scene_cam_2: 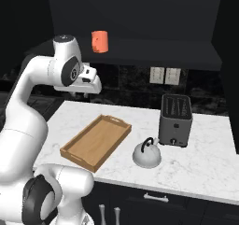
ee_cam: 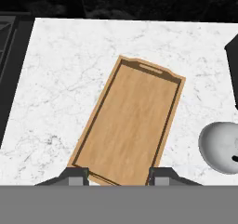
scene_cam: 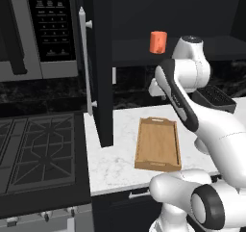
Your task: Pick the kettle from the counter and place it on the tray. Then pick the mug from the cabinet and place it on the tray. Then close the cabinet doors.
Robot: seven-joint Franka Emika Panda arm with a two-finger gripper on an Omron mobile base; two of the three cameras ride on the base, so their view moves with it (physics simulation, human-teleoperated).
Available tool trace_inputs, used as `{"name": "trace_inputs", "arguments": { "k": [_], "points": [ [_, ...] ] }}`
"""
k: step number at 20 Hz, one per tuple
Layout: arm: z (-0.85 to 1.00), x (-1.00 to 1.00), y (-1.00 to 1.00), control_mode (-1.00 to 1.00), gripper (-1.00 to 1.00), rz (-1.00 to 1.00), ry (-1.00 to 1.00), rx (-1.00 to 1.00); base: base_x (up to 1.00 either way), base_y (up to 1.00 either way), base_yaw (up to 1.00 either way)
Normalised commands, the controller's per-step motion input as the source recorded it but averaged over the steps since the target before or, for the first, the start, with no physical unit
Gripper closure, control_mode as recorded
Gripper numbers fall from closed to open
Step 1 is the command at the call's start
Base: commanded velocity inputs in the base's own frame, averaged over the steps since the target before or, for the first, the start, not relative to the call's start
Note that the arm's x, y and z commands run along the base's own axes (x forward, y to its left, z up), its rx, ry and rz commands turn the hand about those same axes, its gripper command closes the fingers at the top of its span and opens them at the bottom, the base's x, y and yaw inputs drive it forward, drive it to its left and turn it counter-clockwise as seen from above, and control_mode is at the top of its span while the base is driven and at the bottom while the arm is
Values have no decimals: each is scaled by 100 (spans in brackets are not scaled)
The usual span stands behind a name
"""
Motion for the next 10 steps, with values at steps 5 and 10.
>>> {"name": "trace_inputs", "arguments": {
  "k": [5, 10],
  "points": [
    [0, -23, 0, -100, -100, -4, -8, 0, 0, 0, 0],
    [15, -64, -2, -100, -100, -11, -62, -2, 0, 0, 0]
  ]
}}
